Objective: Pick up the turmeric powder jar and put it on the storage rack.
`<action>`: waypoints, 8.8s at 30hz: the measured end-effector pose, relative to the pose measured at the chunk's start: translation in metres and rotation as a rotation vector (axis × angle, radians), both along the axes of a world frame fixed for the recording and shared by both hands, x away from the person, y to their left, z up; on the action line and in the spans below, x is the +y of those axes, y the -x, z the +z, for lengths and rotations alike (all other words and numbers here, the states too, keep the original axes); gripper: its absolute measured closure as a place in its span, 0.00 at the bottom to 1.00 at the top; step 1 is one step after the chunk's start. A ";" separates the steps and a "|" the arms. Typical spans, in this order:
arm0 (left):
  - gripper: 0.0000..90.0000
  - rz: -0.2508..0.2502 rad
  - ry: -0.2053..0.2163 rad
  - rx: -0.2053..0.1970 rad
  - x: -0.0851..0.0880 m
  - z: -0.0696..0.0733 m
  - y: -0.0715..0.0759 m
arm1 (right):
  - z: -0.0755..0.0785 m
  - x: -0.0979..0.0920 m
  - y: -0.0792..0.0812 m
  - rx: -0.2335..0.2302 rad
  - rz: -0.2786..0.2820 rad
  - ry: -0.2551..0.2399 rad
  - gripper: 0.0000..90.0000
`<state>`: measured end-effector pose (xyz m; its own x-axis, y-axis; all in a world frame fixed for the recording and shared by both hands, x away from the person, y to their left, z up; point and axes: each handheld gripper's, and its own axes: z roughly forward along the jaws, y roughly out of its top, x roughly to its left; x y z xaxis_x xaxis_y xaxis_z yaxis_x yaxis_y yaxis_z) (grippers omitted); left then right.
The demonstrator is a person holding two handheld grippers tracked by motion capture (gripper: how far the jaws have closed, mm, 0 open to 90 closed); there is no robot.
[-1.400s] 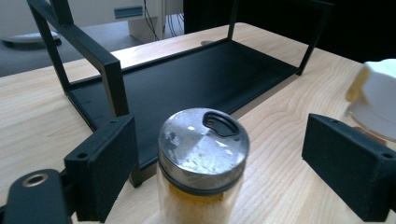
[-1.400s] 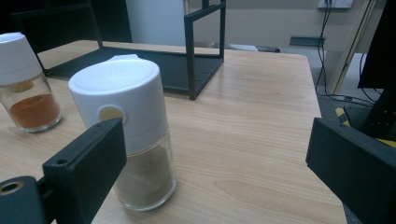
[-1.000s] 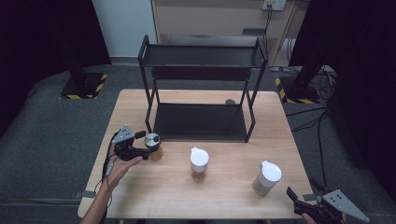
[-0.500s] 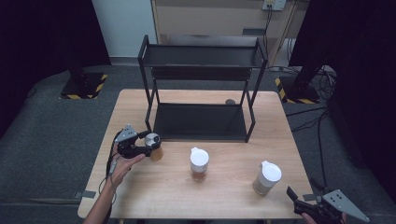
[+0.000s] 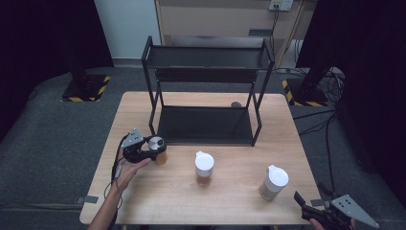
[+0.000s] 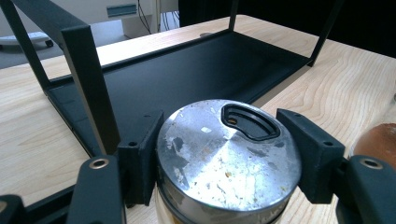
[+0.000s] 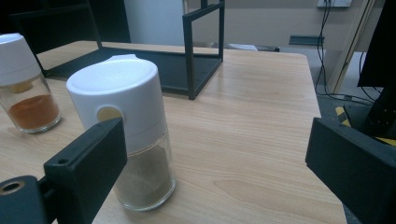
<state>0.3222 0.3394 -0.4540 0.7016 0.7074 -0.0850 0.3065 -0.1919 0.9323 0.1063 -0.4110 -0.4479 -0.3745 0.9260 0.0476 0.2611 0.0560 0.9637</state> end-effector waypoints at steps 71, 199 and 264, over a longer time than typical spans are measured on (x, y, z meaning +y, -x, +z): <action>0.38 -0.039 -0.009 -0.053 -0.066 0.070 -0.075 | -0.001 -0.002 0.000 -0.003 0.005 -0.010 0.07; 0.07 -0.143 0.037 -0.193 -0.051 0.088 0.015 | -0.001 -0.002 -0.002 0.001 0.019 -0.008 0.07; 0.07 0.012 0.111 -0.074 0.037 -0.018 0.154 | 0.001 -0.006 -0.015 0.063 0.024 0.000 0.09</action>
